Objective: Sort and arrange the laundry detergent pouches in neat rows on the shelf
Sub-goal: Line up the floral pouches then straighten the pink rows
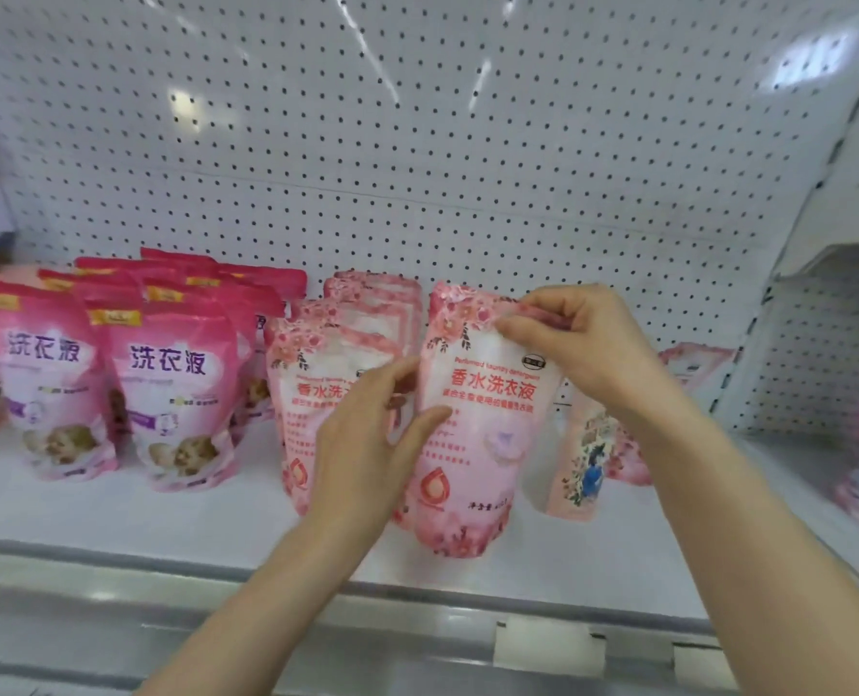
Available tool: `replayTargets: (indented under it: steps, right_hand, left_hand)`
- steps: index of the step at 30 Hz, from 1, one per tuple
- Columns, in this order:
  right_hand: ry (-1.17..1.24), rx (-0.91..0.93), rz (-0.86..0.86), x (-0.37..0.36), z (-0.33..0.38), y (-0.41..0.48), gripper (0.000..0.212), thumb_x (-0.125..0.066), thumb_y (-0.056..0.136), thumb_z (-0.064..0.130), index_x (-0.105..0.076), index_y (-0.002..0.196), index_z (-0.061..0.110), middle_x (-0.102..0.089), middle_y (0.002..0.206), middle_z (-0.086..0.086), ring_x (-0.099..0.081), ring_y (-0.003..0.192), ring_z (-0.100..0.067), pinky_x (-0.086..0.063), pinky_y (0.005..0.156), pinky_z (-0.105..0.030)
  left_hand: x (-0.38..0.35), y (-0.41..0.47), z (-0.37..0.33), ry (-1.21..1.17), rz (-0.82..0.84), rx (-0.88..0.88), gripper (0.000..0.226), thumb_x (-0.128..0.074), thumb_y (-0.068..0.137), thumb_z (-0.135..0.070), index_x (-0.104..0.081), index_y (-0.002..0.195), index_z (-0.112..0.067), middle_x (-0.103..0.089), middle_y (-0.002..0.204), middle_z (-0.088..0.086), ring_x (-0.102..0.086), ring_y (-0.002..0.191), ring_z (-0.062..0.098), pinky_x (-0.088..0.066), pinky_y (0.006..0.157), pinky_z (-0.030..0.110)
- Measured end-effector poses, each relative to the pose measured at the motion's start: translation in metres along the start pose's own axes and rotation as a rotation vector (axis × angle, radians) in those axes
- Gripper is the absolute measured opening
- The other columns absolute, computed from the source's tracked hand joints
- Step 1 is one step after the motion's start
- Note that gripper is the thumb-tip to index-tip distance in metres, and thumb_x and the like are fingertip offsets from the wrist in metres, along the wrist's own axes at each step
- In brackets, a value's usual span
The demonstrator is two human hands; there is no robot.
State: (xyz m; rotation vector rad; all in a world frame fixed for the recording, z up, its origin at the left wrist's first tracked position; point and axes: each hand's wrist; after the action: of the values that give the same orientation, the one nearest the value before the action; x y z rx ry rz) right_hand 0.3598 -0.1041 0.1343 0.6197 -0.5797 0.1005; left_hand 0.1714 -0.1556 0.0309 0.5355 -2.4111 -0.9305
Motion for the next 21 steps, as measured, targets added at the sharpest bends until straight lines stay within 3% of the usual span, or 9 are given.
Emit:
replayTargets:
  steps: [2,4,8,11,17,21]
  right_hand:
    - [0.003,-0.008,0.013,0.005,-0.002,0.018,0.015,-0.072,0.088,0.025,-0.076,0.086,0.010,-0.076,0.084,-0.008,-0.073,0.084,-0.029,-0.059,0.079,-0.047]
    - [-0.024,-0.033,0.041,0.008,-0.008,0.039,0.016,-0.072,0.088,0.026,-0.075,0.085,0.011,-0.076,0.083,-0.008,-0.073,0.080,-0.023,-0.060,0.073,-0.042]
    - [-0.119,-0.075,0.121,0.001,-0.032,0.081,0.033,-0.071,0.088,0.028,-0.068,0.093,-0.005,-0.069,0.093,-0.025,-0.069,0.077,-0.031,-0.058,0.075,-0.042]
    - [-0.228,-0.096,0.199,-0.010,-0.051,0.105,0.029,-0.069,0.090,0.027,-0.069,0.091,-0.002,-0.070,0.093,-0.025,-0.068,0.075,-0.032,-0.057,0.078,-0.045]
    - [-0.288,-0.153,0.274,-0.020,-0.082,0.124,0.020,-0.066,0.092,0.025,-0.075,0.086,0.009,-0.074,0.089,-0.015,-0.070,0.089,-0.034,-0.056,0.082,-0.047]
    - [-0.283,-0.152,0.266,-0.022,-0.093,0.128,0.020,-0.067,0.092,0.025,-0.074,0.086,0.008,-0.072,0.092,-0.019,-0.062,0.074,-0.024,-0.053,0.073,-0.042]
  left_hand:
    - [0.009,0.021,0.008,0.231,-0.053,-0.191,0.041,-0.061,0.089,-0.037,-0.059,0.126,-0.019,-0.063,0.117,-0.007,-0.057,0.107,0.008,-0.042,0.093,0.017]
    - [0.020,0.043,0.016,0.409,-0.074,-0.285,0.038,-0.058,0.091,-0.034,-0.062,0.125,-0.018,-0.064,0.121,-0.001,-0.057,0.113,0.019,-0.040,0.097,0.025]
    - [0.037,0.073,0.029,0.698,0.047,-0.377,0.038,-0.047,0.089,-0.044,-0.072,0.103,-0.018,-0.071,0.104,-0.001,-0.065,0.099,0.021,-0.047,0.089,0.035]
    - [0.038,0.076,0.037,0.757,0.086,-0.354,0.037,-0.044,0.090,-0.048,-0.072,0.090,-0.023,-0.070,0.088,-0.008,-0.066,0.085,0.019,-0.045,0.083,0.035]
    - [0.033,0.076,0.037,0.771,0.069,-0.302,0.040,-0.039,0.092,-0.048,-0.071,0.087,-0.024,-0.068,0.081,-0.009,-0.062,0.080,0.019,-0.045,0.076,0.037]
    - [0.032,0.077,0.040,0.757,0.061,-0.295,0.041,-0.038,0.093,-0.049,-0.070,0.087,-0.024,-0.067,0.082,-0.010,-0.061,0.082,0.018,-0.044,0.077,0.036]
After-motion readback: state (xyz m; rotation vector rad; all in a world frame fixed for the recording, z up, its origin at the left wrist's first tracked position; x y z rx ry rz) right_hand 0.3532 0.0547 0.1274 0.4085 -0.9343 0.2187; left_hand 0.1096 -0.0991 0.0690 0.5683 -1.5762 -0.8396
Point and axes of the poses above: each hand's wrist, its own y-axis towards the middle knuckle, its own x-axis out of the back of the hand, z = x × y
